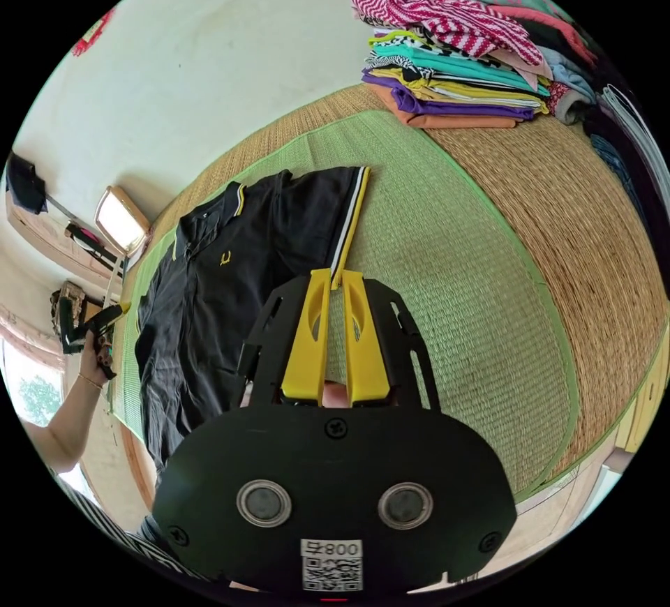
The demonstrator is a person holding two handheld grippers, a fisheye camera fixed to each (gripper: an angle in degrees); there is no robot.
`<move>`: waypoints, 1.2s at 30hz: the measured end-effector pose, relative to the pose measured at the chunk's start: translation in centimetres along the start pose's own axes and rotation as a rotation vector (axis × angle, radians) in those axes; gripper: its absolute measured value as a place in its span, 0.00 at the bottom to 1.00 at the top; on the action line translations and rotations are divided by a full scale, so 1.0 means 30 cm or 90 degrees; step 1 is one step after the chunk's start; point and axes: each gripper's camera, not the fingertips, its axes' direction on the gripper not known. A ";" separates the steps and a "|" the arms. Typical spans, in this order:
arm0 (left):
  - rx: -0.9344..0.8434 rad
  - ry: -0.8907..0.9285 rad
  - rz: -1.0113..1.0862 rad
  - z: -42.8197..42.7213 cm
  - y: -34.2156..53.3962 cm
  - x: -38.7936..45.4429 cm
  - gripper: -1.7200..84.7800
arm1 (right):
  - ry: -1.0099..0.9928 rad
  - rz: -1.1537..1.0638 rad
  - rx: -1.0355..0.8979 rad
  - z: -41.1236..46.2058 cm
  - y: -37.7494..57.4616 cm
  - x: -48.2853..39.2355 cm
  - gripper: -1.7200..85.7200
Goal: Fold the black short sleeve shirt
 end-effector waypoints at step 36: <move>-0.215 0.013 0.432 0.932 -0.533 1.167 0.09 | -0.003 -0.035 0.001 0.161 -0.046 0.032 0.04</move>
